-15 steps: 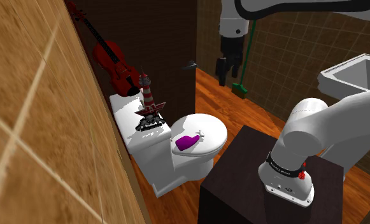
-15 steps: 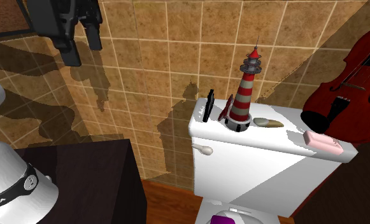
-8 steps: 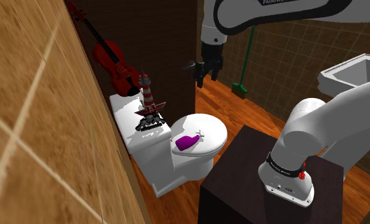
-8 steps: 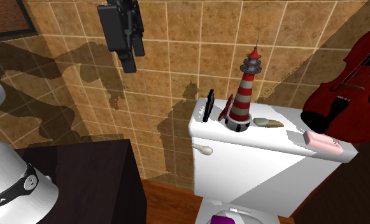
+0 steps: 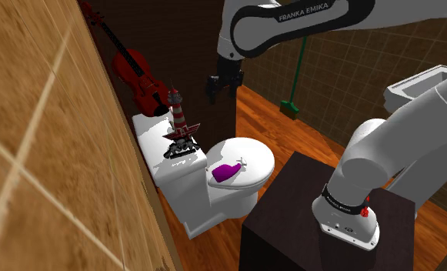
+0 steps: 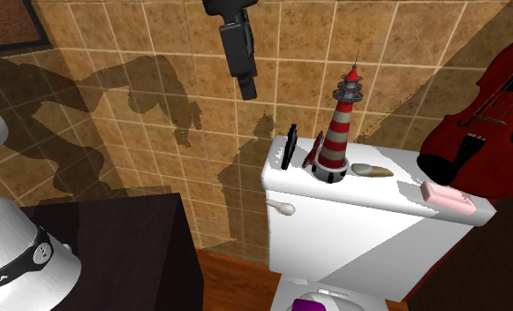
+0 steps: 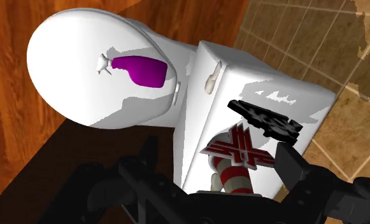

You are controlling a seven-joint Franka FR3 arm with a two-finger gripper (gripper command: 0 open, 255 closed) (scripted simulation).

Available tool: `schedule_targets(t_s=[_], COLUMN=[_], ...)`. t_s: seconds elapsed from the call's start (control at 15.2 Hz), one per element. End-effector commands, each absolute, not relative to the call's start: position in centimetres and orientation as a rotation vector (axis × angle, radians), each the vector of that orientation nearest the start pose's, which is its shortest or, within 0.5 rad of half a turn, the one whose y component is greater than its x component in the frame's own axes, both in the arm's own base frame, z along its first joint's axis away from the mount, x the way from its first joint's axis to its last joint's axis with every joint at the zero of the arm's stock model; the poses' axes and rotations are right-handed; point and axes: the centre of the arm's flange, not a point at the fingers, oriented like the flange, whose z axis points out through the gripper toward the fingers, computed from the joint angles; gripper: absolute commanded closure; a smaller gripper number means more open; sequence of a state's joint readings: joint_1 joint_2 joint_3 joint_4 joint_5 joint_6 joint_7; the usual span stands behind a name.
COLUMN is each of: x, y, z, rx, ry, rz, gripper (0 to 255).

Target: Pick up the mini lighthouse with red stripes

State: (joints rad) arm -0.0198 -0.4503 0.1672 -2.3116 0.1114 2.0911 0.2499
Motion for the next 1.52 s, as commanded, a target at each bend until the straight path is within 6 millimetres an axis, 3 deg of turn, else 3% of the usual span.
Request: schedule_targets(t_s=[0.0, 0.92, 1.45], x=[45.3, 59.1, 59.2], y=[8.5, 12.5, 12.5], z=[52.9, 53.3, 49.3], rx=[-3.024, -2.881, -2.880], ry=[0.257, 0.390, 0.391], rz=[-0.396, -0.804, -0.807], gripper=[0, 0, 0])
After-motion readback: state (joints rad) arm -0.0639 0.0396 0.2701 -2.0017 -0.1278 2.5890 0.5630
